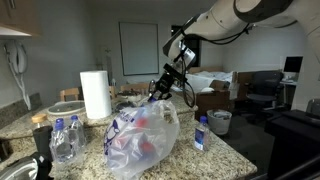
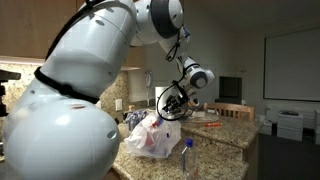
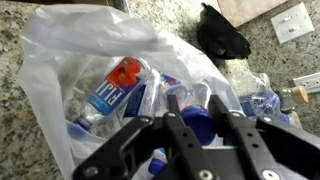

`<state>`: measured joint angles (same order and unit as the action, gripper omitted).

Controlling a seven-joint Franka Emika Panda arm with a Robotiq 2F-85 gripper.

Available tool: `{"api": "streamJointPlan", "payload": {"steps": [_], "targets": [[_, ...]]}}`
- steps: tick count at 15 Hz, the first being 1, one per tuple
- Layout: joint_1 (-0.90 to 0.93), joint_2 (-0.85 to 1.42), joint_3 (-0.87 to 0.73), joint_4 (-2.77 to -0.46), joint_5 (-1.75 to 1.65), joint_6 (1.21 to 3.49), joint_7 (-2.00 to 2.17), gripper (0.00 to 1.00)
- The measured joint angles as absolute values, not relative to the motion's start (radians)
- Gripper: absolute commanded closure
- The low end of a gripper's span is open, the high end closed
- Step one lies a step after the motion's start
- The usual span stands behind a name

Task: Place five empty water bottles inside the clear plastic bag

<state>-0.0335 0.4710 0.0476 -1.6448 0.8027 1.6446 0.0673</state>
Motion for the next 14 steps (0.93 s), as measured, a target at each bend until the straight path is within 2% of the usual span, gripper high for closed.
{"api": "streamJointPlan", "payload": {"steps": [3,7,13,14], "targets": [[-0.046,0.479,0.033,-1.64,0.827,1.597,0.07,0.9],[-0.081,0.518,0.023,-1.625,0.839,1.399,0.07,0.9],[-0.02,0.774,0.047,-1.464,0.839,1.251,0.134,0.9],[-0.007,0.806,0.048,-1.433,0.839,1.25,0.145,0.4]]}}
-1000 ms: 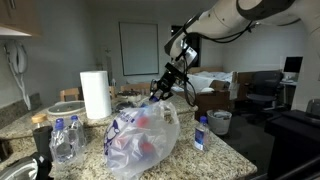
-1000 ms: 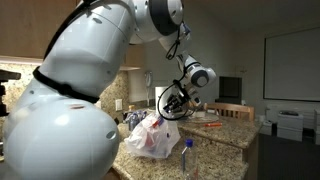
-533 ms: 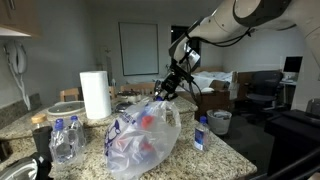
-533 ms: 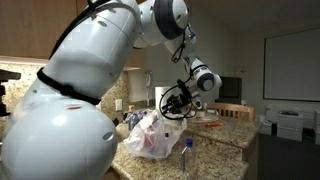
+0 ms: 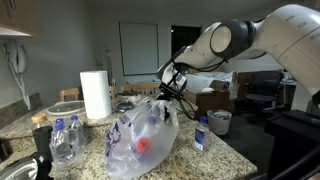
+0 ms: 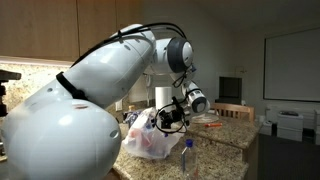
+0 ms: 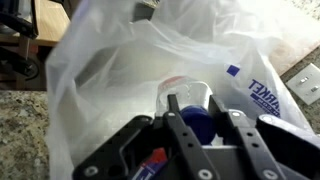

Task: Place five empty water bottles inside the clear plastic bag

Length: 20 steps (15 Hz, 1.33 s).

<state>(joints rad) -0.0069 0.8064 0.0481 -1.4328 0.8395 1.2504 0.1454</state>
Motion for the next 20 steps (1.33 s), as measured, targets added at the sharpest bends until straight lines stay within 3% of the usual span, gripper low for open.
{"api": "streamJointPlan", "payload": {"steps": [1,6,8,20], "targets": [[0.003,0.828,0.048,-1.407,0.839,1.25,0.151,0.38],[0.008,0.836,0.042,-1.332,0.84,1.256,0.154,0.08],[0.003,0.82,0.036,-1.323,0.839,1.256,0.154,0.0],[-0.052,0.522,-0.073,-1.487,0.761,1.317,0.073,0.0]]}}
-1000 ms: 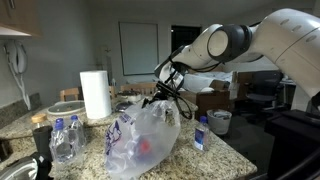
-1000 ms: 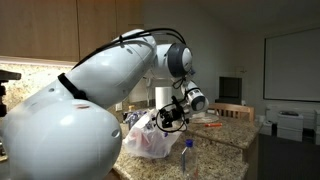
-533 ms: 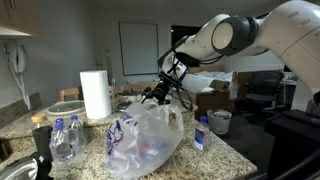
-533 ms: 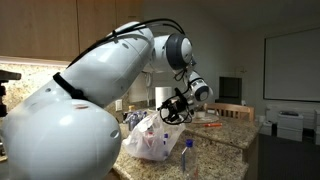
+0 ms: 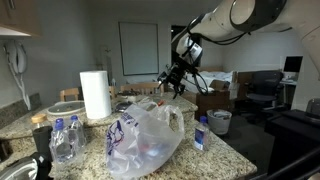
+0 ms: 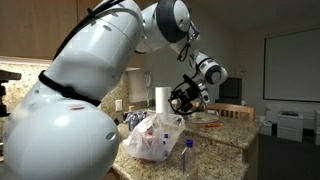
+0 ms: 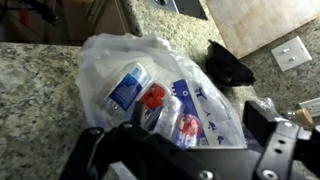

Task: Place five empty water bottles inside the clear plastic bag

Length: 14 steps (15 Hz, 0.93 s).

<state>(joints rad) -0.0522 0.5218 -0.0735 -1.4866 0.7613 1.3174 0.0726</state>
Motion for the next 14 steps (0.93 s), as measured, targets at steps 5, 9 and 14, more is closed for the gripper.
{"api": "streamJointPlan", "payload": {"steps": [5,9,14], "targets": [[-0.065,0.381,-0.144,-1.698,0.574,1.571,0.045,0.0],[-0.065,0.284,-0.155,-1.874,0.351,1.772,0.032,0.0],[-0.057,0.233,-0.139,-2.032,0.122,1.996,0.031,0.0]]}}
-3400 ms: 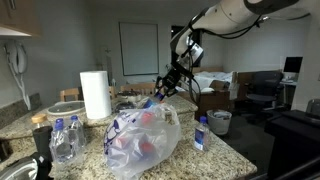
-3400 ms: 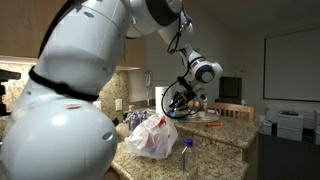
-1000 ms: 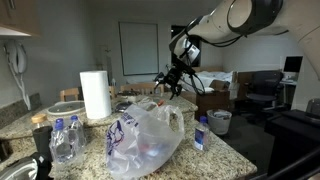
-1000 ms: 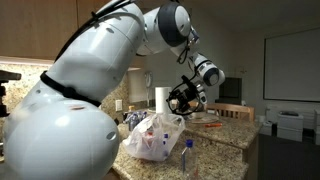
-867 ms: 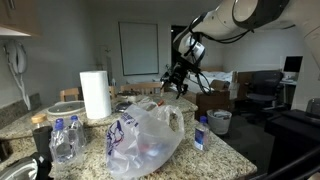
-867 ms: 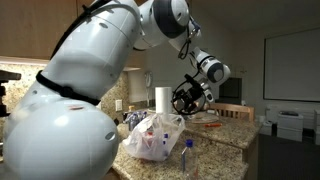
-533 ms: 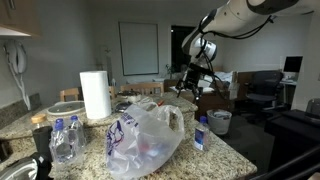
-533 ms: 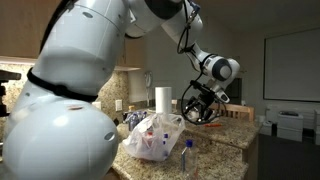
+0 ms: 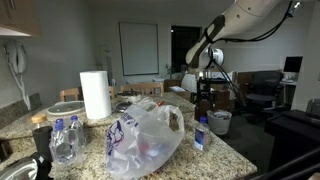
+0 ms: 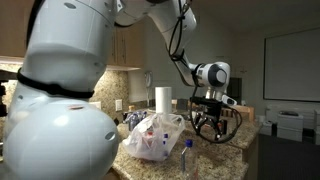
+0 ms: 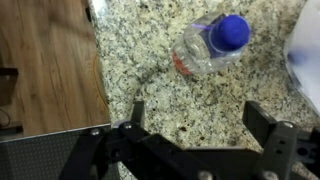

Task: Place five empty water bottles inside the clear plastic bag

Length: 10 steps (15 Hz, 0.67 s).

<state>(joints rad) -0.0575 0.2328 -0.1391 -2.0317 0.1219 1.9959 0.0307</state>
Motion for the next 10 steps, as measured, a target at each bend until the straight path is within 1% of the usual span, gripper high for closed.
{"api": "streamJointPlan", "payload": {"steps": [6,10], "targets": [[-0.044,0.156,-0.08,-2.226,0.056,2.218,-0.001,0.0],[-0.043,0.082,-0.05,-2.318,0.056,2.311,-0.038,0.0]]}}
